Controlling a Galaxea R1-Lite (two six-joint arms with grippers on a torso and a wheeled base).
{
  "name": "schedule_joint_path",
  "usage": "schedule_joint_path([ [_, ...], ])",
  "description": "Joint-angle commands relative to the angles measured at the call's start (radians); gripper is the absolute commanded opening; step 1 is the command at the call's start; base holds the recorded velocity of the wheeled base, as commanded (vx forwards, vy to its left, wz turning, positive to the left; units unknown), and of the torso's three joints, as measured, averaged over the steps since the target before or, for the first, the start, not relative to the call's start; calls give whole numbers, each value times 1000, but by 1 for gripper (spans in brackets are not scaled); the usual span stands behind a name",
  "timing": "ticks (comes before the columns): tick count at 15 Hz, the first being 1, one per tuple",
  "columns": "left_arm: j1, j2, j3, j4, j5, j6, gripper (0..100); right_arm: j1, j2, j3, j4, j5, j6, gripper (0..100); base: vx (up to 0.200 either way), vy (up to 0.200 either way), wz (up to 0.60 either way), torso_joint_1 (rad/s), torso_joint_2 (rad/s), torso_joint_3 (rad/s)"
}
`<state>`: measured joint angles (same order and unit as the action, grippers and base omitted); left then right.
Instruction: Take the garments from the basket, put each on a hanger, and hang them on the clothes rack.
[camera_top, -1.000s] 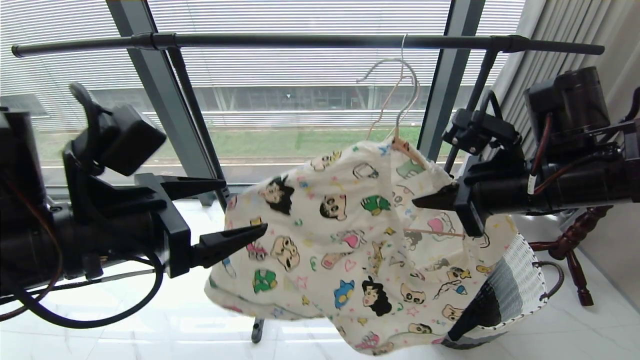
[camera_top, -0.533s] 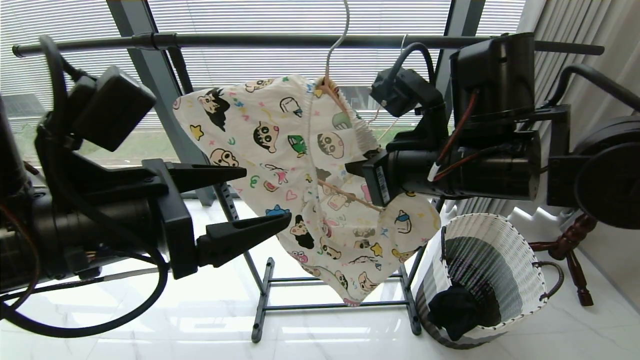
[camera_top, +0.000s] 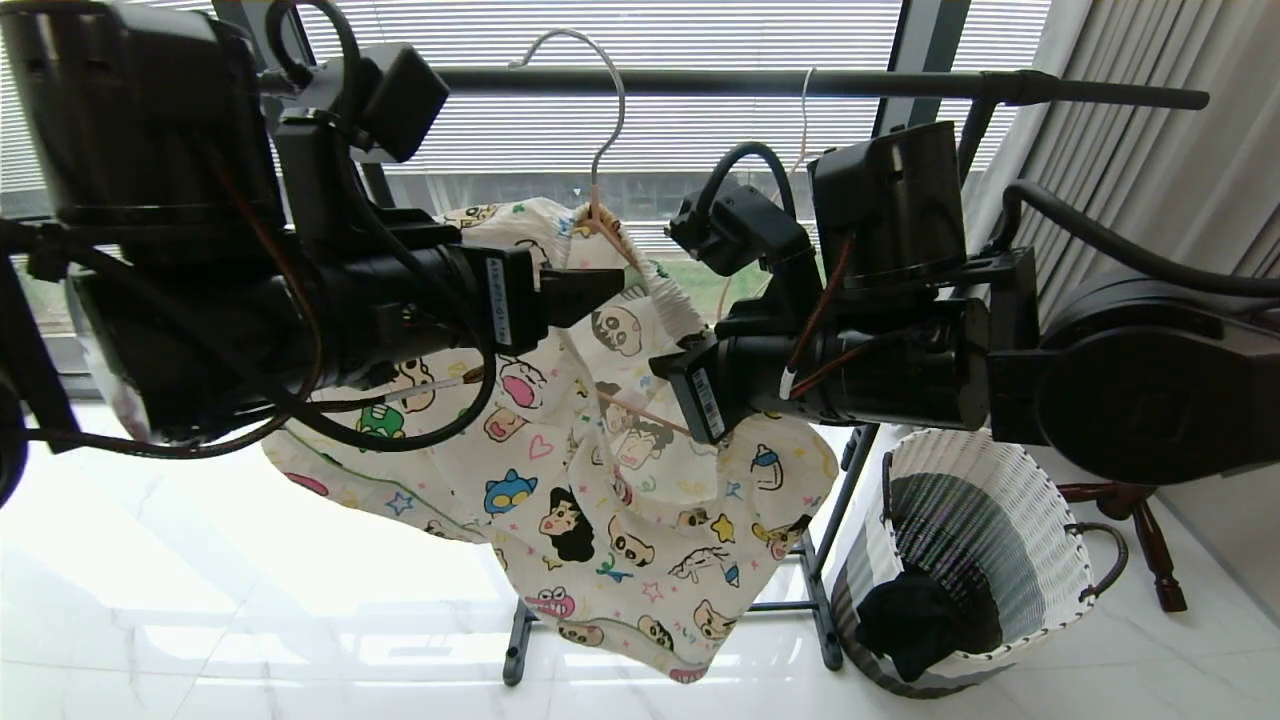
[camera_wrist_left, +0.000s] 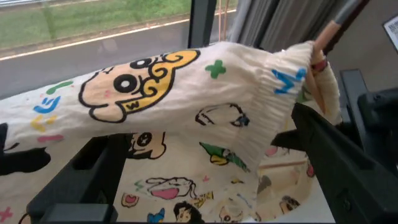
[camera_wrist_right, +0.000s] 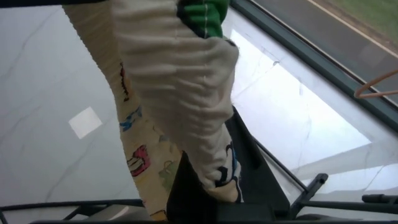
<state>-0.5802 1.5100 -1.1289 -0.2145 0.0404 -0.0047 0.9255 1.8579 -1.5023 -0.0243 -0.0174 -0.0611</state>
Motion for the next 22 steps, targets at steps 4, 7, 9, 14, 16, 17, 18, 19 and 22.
schedule_joint_path([
  [4,48,47,35,0,79,255,100,-4,18,1,0,-58,0,0,0,0,0,0,0,0],
  [7,100,64,49,-39,81,419,100,-4,18,4,4,-67,-2,0,0,0,0,0,0,0],
  [9,105,67,54,-77,79,420,0,-4,20,13,14,-101,1,0,0,0,0,0,0,0],
  [14,105,49,46,-79,79,446,0,-59,27,11,76,-105,35,0,0,0,0,0,0,0],
  [16,135,30,23,-79,79,506,0,-83,6,13,159,-105,40,0,0,0,0,0,0,0],
  [17,154,27,12,-79,78,528,0,-88,3,13,170,-107,46,0,0,0,0,0,0,0],
  [18,191,27,-15,-79,76,549,0,-96,1,13,176,-108,53,0,0,0,0,0,0,0],
  [19,209,32,-38,-79,76,551,0,-99,1,13,178,-108,53,0,0,0,0,0,0,0],
  [22,232,32,-51,-79,72,552,0,-103,-11,13,225,-108,55,0,0,0,0,0,0,0],
])
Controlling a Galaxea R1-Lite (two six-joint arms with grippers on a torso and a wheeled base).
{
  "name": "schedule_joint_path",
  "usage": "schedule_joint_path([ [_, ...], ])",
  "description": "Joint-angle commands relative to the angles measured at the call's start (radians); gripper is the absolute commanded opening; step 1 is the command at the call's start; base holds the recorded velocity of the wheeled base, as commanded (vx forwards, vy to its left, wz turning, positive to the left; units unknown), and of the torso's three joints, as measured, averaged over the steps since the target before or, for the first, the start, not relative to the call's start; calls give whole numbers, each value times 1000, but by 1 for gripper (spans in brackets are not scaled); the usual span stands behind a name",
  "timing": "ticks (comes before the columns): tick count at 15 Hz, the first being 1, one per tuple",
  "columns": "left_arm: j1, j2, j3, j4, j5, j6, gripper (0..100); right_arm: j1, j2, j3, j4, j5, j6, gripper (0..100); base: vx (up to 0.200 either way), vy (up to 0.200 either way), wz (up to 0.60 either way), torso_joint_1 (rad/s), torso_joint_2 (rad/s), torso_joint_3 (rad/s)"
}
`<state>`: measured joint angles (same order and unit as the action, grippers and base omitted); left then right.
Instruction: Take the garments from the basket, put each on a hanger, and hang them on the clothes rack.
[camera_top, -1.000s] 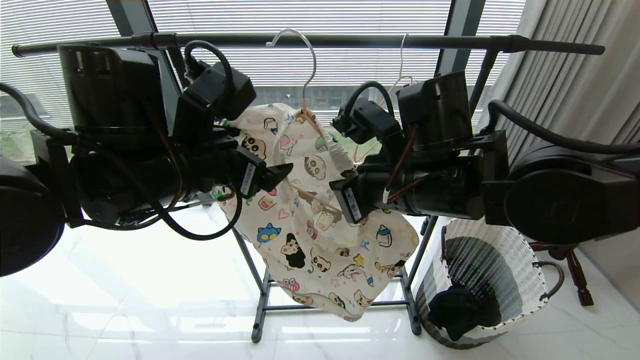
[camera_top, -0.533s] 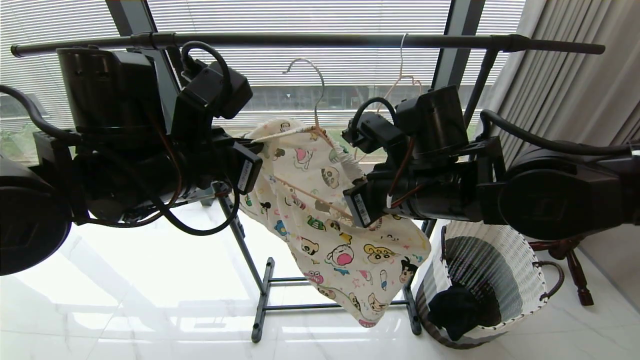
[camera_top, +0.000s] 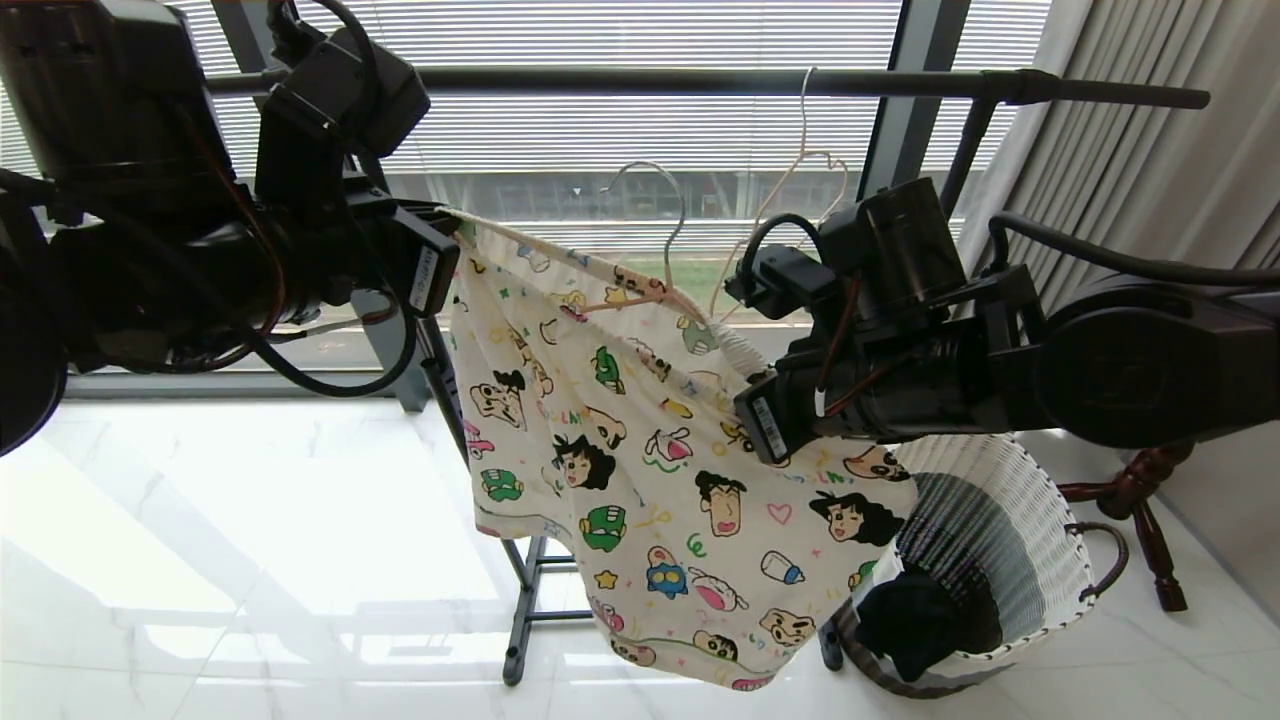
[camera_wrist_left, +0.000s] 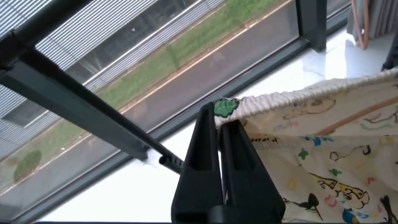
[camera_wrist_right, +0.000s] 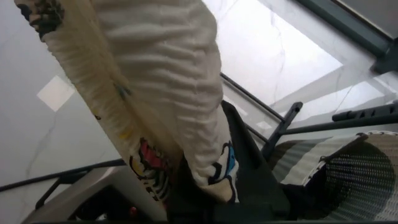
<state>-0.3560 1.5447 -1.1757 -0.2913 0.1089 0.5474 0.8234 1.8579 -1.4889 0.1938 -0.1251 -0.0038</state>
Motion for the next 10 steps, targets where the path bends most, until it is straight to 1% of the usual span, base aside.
schedule_joint_path([
  [1,6,-8,4,0,2,0,0,-1,-12,-2,7,-1,7,0,0,0,0,0,0,0],
  [2,-6,-20,21,0,-17,-4,0,-1,-11,-7,6,-1,19,0,0,0,0,0,0,0],
  [4,-95,-60,61,38,-121,-23,0,-1,-12,-10,-1,-2,24,0,0,0,0,0,0,0],
  [5,-155,-80,73,70,-149,-72,0,0,-12,-11,-1,-2,30,0,0,0,0,0,0,0],
  [6,-207,-86,77,93,-150,-118,0,0,-14,-11,-1,-14,31,0,0,0,0,0,0,0],
  [7,-224,-83,93,100,-141,-133,0,0,-17,-11,-1,-39,33,0,0,0,0,0,0,0],
  [10,-213,-86,108,100,-107,-135,0,0,-28,-8,-1,-45,50,0,0,0,0,0,0,0],
])
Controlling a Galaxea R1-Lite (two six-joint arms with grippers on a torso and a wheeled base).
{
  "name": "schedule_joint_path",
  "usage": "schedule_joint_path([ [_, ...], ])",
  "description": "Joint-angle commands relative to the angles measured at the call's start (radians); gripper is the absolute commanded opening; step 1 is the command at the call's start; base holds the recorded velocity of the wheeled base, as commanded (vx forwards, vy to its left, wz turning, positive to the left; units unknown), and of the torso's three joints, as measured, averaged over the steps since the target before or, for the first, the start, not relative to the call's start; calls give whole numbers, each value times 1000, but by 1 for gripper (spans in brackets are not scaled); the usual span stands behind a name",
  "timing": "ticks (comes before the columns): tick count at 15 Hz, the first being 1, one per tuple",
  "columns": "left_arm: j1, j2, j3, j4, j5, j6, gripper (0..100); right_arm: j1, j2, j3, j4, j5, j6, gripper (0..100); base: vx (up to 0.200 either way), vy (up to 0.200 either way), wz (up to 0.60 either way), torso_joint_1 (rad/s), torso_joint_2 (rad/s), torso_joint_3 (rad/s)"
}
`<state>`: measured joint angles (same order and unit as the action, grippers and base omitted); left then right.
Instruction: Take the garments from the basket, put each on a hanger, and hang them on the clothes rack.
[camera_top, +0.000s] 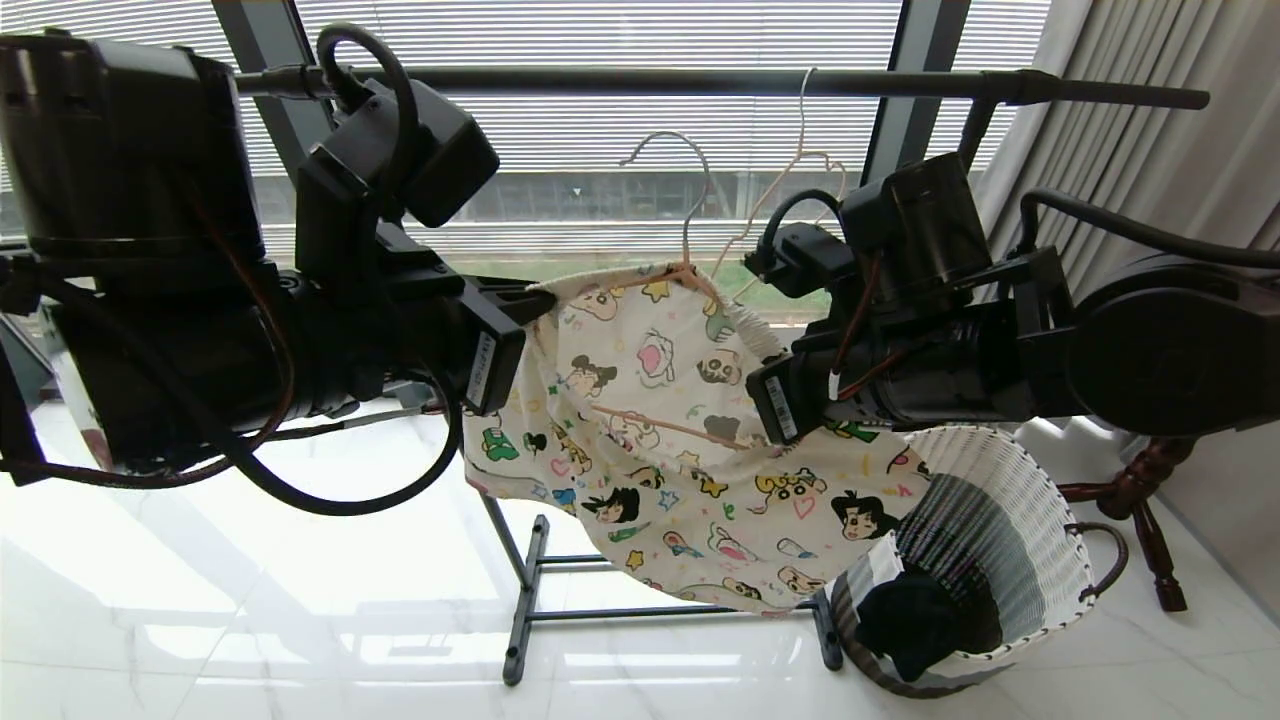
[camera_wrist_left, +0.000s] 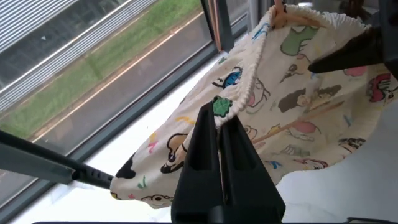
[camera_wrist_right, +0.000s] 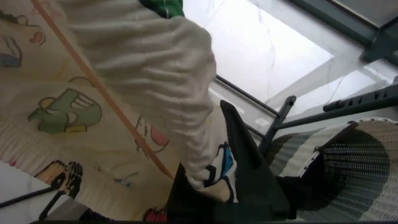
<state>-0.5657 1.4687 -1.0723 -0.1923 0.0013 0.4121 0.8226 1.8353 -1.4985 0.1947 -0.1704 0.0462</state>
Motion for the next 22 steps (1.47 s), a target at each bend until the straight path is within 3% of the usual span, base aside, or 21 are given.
schedule_joint_path([
  [1,9,-10,5,-1,0,-3,100,1,-5,3,-1,0,3,0,0,0,0,0,0,0],
  [3,35,-8,9,-1,3,1,100,0,-7,4,2,0,3,0,0,0,0,0,0,0],
  [6,155,-22,55,-7,3,4,100,-33,-39,27,31,-3,4,0,0,0,0,0,0,0],
  [8,251,-53,100,-7,3,25,100,-79,-80,80,45,-52,4,0,0,0,0,0,0,0],
  [13,500,-90,169,-7,5,48,100,-227,-309,285,132,-64,3,0,0,0,0,0,0,0],
  [18,546,-91,172,-7,5,48,100,-382,-413,313,232,-144,-2,0,0,0,0,0,0,0],
  [19,546,-96,176,-7,5,50,100,-416,-406,273,230,-189,1,0,0,0,0,0,0,0],
  [22,546,-105,195,-12,5,50,100,-430,-355,133,232,-196,41,0,0,0,0,0,0,0],
])
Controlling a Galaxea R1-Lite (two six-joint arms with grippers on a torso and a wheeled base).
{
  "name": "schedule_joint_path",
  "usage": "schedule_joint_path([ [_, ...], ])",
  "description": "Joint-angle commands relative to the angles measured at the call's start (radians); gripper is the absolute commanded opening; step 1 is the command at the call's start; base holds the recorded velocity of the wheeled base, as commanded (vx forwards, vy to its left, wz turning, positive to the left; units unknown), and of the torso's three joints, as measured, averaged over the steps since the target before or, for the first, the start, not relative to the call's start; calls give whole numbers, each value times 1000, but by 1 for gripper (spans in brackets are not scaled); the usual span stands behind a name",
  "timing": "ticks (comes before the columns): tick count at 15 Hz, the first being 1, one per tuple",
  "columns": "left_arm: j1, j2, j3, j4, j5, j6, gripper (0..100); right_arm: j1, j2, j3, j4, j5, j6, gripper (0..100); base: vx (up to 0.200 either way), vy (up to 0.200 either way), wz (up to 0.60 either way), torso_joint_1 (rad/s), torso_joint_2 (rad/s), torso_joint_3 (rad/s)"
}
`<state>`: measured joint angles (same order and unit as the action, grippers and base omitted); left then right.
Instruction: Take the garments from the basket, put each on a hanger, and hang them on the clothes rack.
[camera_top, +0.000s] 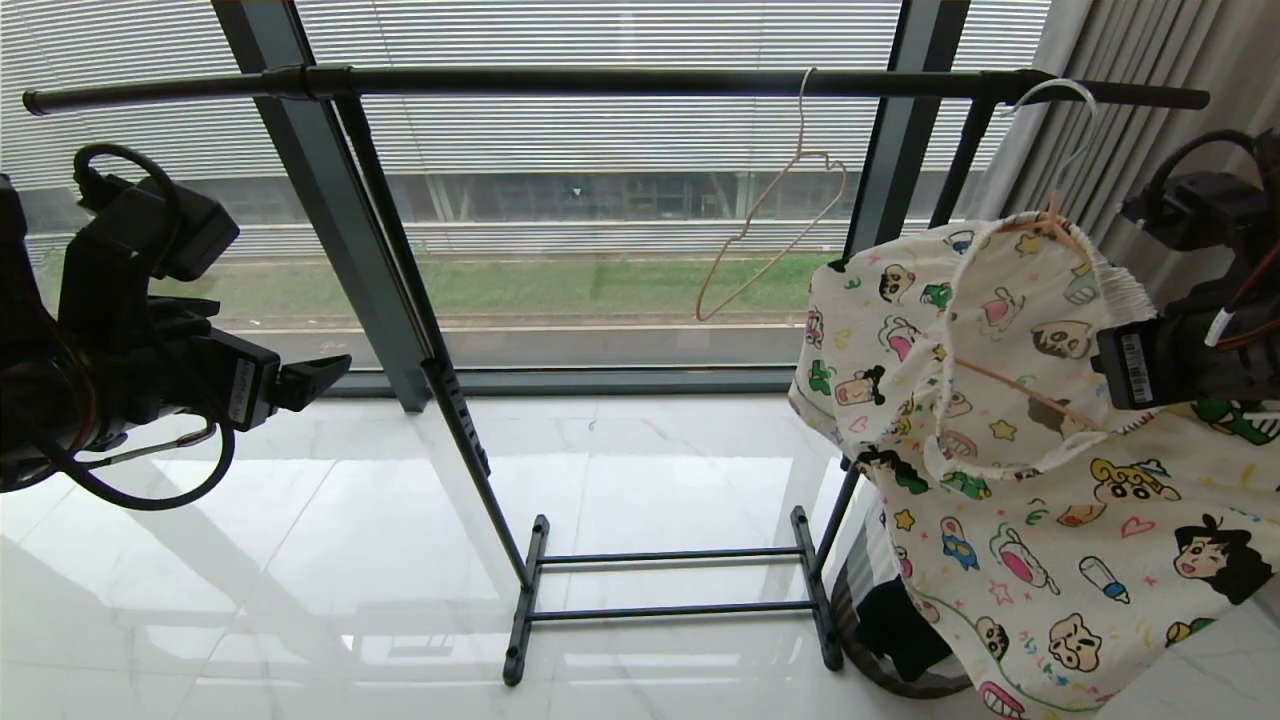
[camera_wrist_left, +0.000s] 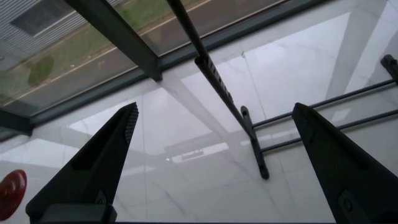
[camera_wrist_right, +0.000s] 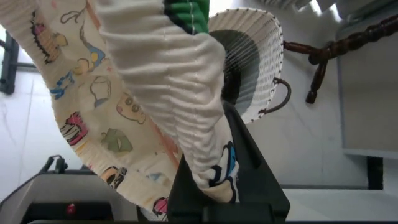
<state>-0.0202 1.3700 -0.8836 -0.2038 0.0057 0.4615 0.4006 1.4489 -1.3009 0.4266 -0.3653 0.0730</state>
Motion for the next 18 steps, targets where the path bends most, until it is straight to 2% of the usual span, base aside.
schedule_joint_path([
  [1,0,-12,17,0,0,0,100,-8,61,-124,1,-4,42,0,0,0,0,0,0,0],
  [3,0,-28,38,0,0,-1,100,-39,96,-176,20,-18,57,0,0,0,0,0,0,0],
  [5,0,-35,49,0,0,-3,100,-66,130,-206,21,-69,70,0,200,0,0,0,2,2],
  [10,0,-43,57,0,0,-1,100,-65,145,-212,47,-69,94,0,200,0,0,2,6,0],
  [14,0,-49,58,0,0,-1,100,-51,160,-230,46,-70,102,0,0,0,0,0,0,0],
  [18,-1,-51,57,-2,-1,0,100,-52,223,-325,46,-70,105,0,0,0,0,0,0,0],
])
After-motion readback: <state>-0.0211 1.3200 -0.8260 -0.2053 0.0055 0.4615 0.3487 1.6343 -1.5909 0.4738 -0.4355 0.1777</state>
